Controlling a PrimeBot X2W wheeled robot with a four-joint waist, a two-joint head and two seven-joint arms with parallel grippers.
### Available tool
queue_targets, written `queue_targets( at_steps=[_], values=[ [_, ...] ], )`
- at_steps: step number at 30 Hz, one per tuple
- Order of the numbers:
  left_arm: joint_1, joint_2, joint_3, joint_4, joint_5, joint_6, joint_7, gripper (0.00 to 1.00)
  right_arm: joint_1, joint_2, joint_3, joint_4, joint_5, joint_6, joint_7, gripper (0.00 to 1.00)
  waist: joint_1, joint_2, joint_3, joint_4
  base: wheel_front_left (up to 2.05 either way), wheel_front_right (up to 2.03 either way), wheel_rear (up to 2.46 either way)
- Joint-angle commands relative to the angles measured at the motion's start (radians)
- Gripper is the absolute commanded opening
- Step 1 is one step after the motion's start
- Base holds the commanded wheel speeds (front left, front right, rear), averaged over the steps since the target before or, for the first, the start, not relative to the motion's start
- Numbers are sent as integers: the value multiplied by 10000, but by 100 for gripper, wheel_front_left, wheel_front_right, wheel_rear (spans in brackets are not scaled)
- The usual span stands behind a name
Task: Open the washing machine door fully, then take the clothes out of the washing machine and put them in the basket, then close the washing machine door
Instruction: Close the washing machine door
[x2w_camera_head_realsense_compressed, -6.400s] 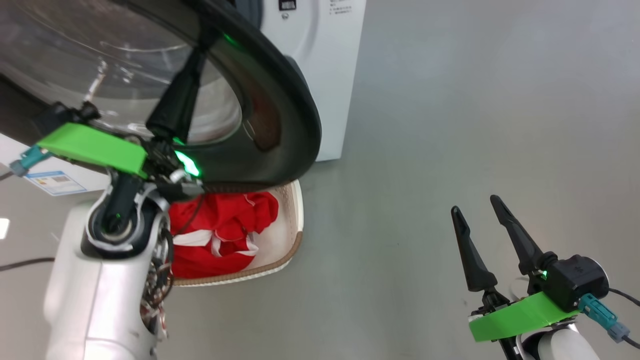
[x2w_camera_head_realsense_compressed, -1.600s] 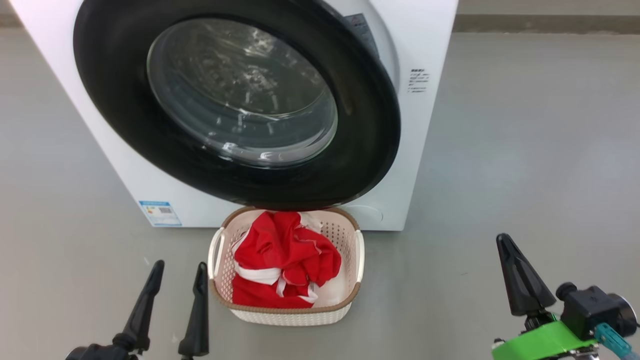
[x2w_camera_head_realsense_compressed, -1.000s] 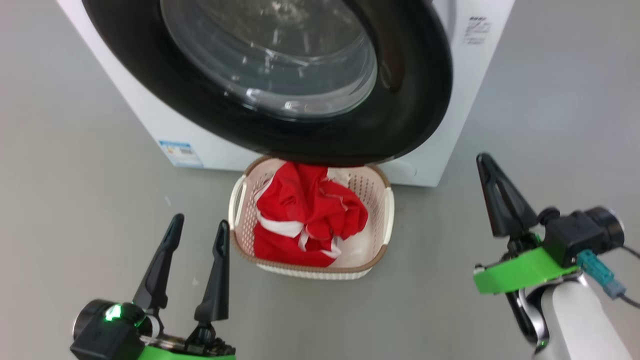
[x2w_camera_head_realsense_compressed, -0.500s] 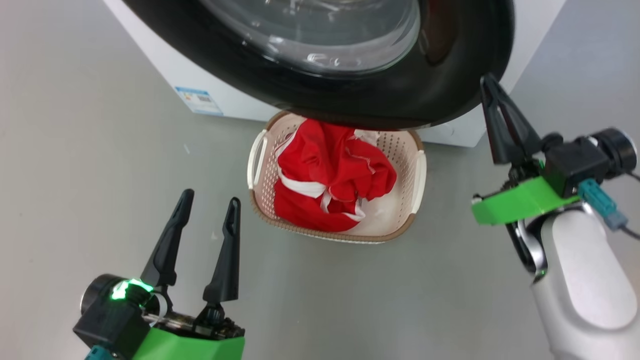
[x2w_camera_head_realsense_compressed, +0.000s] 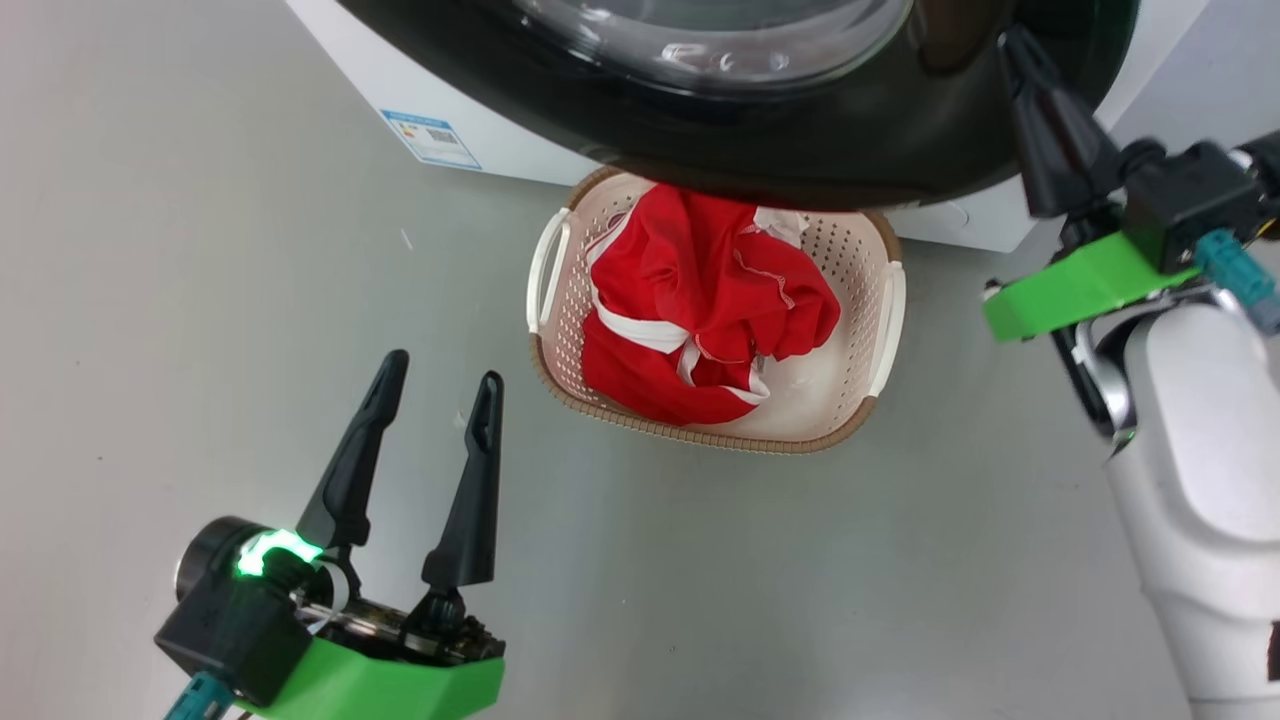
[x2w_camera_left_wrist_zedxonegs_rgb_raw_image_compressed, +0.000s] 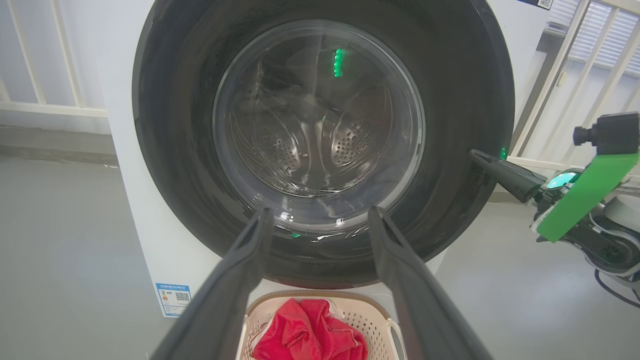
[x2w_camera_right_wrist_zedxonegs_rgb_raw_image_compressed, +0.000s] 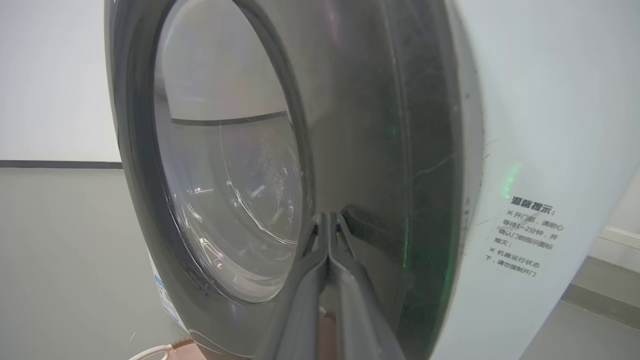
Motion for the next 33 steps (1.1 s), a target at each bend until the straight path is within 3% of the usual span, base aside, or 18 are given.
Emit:
queue_targets(
  at_steps=[1, 21, 33],
  values=[
    [-211, 107, 262, -305, -129, -51, -78, 100, -257, 10, 94, -130, -17, 19, -53, 0, 0, -1, 71, 29, 0, 0, 0],
    [-584, 106, -30, -400, -308, -164, -78, 100, -3077, -452, -252, 2555, -319, 19, -53, 0, 0, -1, 403, 138, 0, 0, 0],
    [-552, 106, -73, -319, -307, -130, -78, 100, -3103, -346, -415, 2717, -394, 19, -53, 0, 0, -1, 257, 99, 0, 0, 0]
  ],
)
